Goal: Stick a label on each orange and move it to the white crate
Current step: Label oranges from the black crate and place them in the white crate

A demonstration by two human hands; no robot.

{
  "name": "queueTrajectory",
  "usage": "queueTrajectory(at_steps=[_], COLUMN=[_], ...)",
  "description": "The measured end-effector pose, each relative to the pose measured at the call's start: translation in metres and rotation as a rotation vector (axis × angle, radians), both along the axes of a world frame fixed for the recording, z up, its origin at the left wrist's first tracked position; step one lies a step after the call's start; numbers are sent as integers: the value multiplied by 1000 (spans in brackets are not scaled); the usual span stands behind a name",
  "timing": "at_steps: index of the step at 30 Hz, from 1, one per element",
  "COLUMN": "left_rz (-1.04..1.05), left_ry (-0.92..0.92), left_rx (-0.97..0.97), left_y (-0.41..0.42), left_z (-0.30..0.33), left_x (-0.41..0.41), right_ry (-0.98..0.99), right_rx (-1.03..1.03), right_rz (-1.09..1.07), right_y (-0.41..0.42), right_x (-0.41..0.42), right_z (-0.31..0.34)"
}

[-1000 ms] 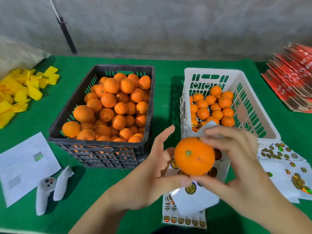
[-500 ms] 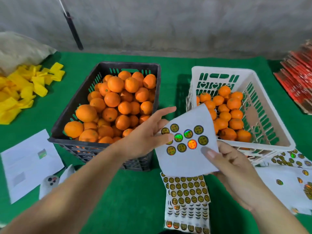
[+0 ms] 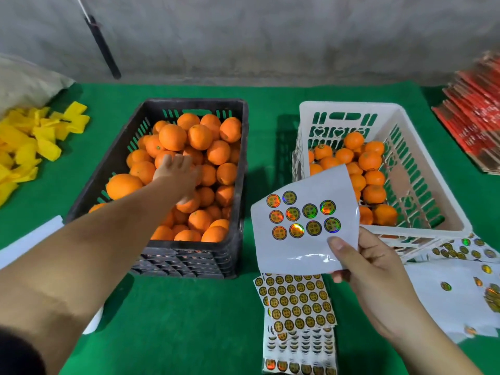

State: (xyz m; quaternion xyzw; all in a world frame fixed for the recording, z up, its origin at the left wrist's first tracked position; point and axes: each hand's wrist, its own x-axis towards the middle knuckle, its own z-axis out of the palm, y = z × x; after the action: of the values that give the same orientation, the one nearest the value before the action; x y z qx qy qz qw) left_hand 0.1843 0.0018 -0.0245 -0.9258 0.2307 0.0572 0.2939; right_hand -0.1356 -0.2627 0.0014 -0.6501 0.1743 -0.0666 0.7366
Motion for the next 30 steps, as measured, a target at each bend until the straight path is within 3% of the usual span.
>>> queueTrajectory(at_steps=[4,9,11,12,14,15,16,18,21,23,26,28,30], left_rz=[-31,-38,58,165,488,586,554,441,387,412,469,372,225], left_ry=[4,-96,-96,-66,222,502,799,1225,1454,1421,1181,1003,949], left_rx=[-115,-43,-198,-421,-1146,-1521,-1789,-2010,-2112,-2180,-2173,-2049,-1984], left_y=[3,12,12,10,4,2,4,6,-9,-23,-32,-30,-28], left_z=[12,14,26,33,54,65,73,73,68,69,74,75,74], left_x=[8,-5,-16,-26,-60,-84,-112,-168,-225,-246,-260,-266,-273], right_ry=[-12,-66,-79,-90,-115,-125,-128,-119,-91,-106,-116,-105,-333], right_rx=[23,182,180,178,175,165,148,85,-57,-114,-285,-745,-1225], right_rz=[16,39,53,54,38,23,7,-23,-29,-25,-102,-277,-339], right_y=[1,0,1,0,-1,-1,-2,-2,1,3,8,10,13], right_x=[-1,-10,-14,-16,-18,-19,-20,-23,-27,-30,-33,-39,-47], right_z=[4,15,18,20,21,21,21,21,23,24,30,40,55])
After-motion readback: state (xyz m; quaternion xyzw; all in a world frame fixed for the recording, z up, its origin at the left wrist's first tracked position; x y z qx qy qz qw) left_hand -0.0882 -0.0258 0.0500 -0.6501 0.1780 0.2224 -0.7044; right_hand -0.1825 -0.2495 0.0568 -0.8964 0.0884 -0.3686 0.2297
